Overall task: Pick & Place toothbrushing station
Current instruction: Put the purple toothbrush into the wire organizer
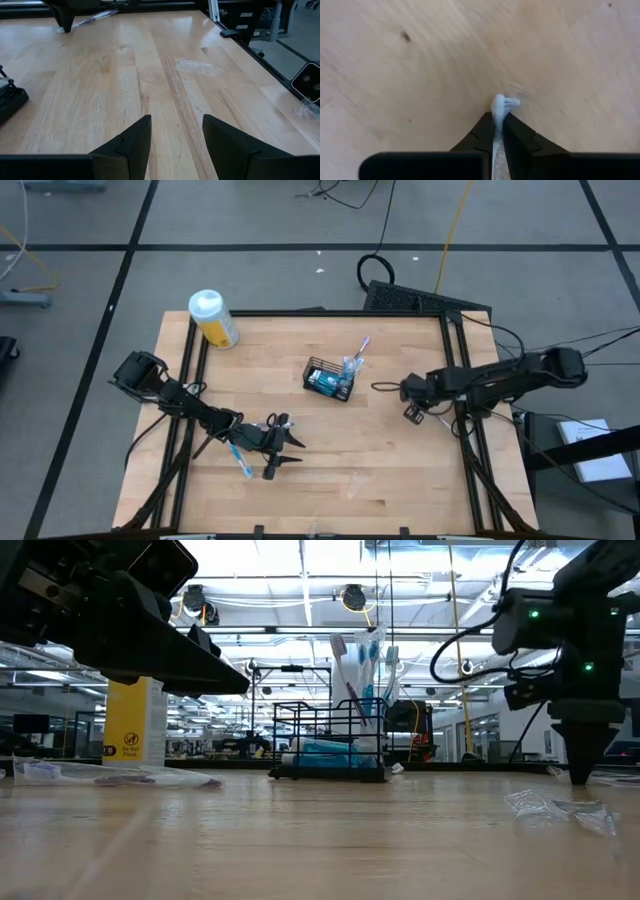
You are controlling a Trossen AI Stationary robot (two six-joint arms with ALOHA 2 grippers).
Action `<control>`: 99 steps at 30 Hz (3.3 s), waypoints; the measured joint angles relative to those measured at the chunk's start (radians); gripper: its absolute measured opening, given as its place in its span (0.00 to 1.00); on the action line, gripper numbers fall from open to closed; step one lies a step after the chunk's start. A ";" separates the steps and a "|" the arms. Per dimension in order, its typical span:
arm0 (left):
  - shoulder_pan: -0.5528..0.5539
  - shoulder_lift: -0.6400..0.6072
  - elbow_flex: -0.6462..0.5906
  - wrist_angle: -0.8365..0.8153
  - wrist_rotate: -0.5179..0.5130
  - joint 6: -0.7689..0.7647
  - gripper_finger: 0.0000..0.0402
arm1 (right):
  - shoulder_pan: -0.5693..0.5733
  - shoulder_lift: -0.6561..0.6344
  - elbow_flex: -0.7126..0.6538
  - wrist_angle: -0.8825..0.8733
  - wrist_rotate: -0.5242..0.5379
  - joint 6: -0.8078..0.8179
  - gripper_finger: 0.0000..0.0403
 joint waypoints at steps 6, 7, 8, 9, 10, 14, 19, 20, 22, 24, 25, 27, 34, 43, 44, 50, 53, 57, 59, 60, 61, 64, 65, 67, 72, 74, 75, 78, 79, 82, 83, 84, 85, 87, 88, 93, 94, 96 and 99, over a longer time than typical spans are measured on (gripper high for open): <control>0.000 0.000 0.000 0.000 0.000 0.001 0.45 | 0.135 -0.047 -0.002 0.151 -0.020 0.066 0.02; 0.000 0.000 0.000 0.001 0.000 0.001 0.45 | 0.155 -0.050 -0.002 0.182 -0.021 0.076 0.02; 0.000 0.000 0.000 0.000 0.000 0.002 0.45 | 0.174 -0.050 -0.003 0.217 -0.020 0.078 0.02; 0.000 0.000 0.000 0.001 0.000 0.002 0.45 | 0.192 -0.050 -0.003 0.261 -0.019 0.072 0.02; 0.000 0.000 0.000 0.002 0.000 0.002 0.45 | 0.208 -0.050 -0.003 0.312 -0.019 0.070 0.02; 0.000 0.000 0.000 0.004 0.000 0.001 0.45 | 0.242 -0.051 -0.001 0.442 -0.011 0.036 0.02; 0.000 0.000 0.000 0.015 0.000 0.001 0.45 | 0.251 -0.051 -0.023 0.622 0.012 -0.066 0.04; 0.000 0.000 0.000 0.017 0.000 0.001 0.45 | 0.254 -0.051 -0.041 0.688 0.012 -0.090 0.04; 0.000 0.000 0.000 0.017 0.000 0.000 0.45 | 0.258 -0.051 -0.091 0.852 0.013 -0.139 0.04; 0.000 0.000 0.000 0.017 -0.002 -0.003 0.45 | 0.258 -0.052 -0.155 1.034 0.011 -0.180 0.04; 0.000 0.000 0.000 0.018 -0.009 -0.005 0.45 | 0.258 -0.052 -0.190 1.124 0.011 -0.197 0.04; 0.000 0.000 0.000 0.018 -0.018 -0.006 0.45 | 0.258 -0.052 -0.262 1.291 0.011 -0.217 0.03; 0.000 0.000 0.000 0.018 -0.025 -0.006 0.45 | 0.258 -0.052 -0.375 1.562 0.016 -0.283 0.03; 0.000 0.000 0.000 0.024 -0.046 -0.006 0.45 | 0.254 -0.052 -0.280 1.587 0.041 -0.481 0.02; 0.001 0.000 0.000 0.027 -0.046 -0.006 0.45 | 0.253 -0.052 -0.265 1.588 0.043 -0.506 0.02; 0.002 0.000 0.000 0.027 -0.057 0.002 0.45 | 0.221 -0.052 -0.208 1.670 0.041 -0.625 0.02; 0.002 0.000 0.000 0.027 -0.070 0.004 0.45 | 0.183 -0.044 -0.193 1.728 0.016 -0.662 0.02; 0.002 0.000 0.000 0.027 -0.073 0.009 0.45 | 0.126 0.000 -0.189 1.859 -0.063 -0.677 0.02; 0.002 0.000 0.000 0.027 -0.078 0.009 0.45 | 0.102 0.035 -0.189 1.928 -0.080 -0.680 0.02; 0.002 0.000 0.000 0.027 -0.078 0.010 0.45 | 0.090 0.053 -0.189 1.959 -0.102 -0.681 0.02; 0.002 0.000 0.000 0.027 -0.078 0.010 0.45 | 0.078 0.073 -0.189 1.995 -0.124 -0.680 0.02; 0.002 0.000 0.000 0.027 -0.078 0.015 0.45 | 0.045 0.140 -0.159 2.067 -0.163 -0.668 0.02; 0.002 0.000 0.000 0.029 -0.079 0.018 0.45 | 0.036 0.162 -0.147 2.073 -0.179 -0.666 0.02; 0.002 0.000 0.000 0.032 -0.083 0.023 0.45 | 0.021 0.216 -0.096 2.078 -0.203 -0.670 0.02; 0.002 0.000 -0.001 0.037 -0.097 0.026 0.45 | -0.005 0.317 0.032 2.079 -0.307 -0.692 0.02; 0.002 0.000 0.000 0.034 -0.097 0.025 0.45 | -0.017 0.347 0.068 2.076 -0.331 -0.700 0.02; 0.002 0.000 -0.001 0.031 -0.097 0.025 0.45 | -0.023 0.357 0.082 2.073 -0.331 -0.704 0.02; 0.002 0.000 -0.001 0.029 -0.098 0.025 0.45 | -0.047 0.383 0.106 2.083 -0.352 -0.706 0.02; 0.002 0.000 -0.001 0.029 -0.098 0.024 0.45 | -0.053 0.386 0.107 2.089 -0.356 -0.705 0.02; 0.002 0.000 -0.001 0.026 -0.098 0.025 0.45 | -0.066 0.401 0.106 2.124 -0.356 -0.710 0.02; 0.002 0.000 -0.001 0.026 -0.098 0.026 0.45 | -0.069 0.407 0.106 2.129 -0.357 -0.710 0.02; 0.002 0.000 -0.001 0.026 -0.098 0.026 0.45 | -0.073 0.413 0.106 2.135 -0.357 -0.711 0.02; 0.002 0.000 -0.001 0.026 -0.098 0.026 0.45 | -0.075 0.421 0.106 2.147 -0.357 -0.717 0.02; 0.002 0.000 -0.001 0.026 -0.098 0.026 0.45 | -0.080 0.435 0.106 2.174 -0.357 -0.737 0.02; 0.002 0.000 -0.001 0.026 -0.098 0.026 0.45 | -0.084 0.445 0.106 2.183 -0.356 -0.738 0.02; 0.002 0.000 -0.001 0.026 -0.097 0.026 0.45 | -0.101 0.492 0.105 2.215 -0.356 -0.734 0.02; 0.002 0.000 -0.001 0.026 -0.097 0.025 0.45 | -0.106 0.497 0.105 2.214 -0.356 -0.729 0.02; 0.002 0.000 -0.001 0.025 -0.097 0.023 0.45 | -0.110 0.500 0.096 2.210 -0.352 -0.728 0.02; 0.002 0.000 -0.001 0.020 -0.097 0.022 0.45 | -0.119 0.498 0.080 2.213 -0.348 -0.730 0.02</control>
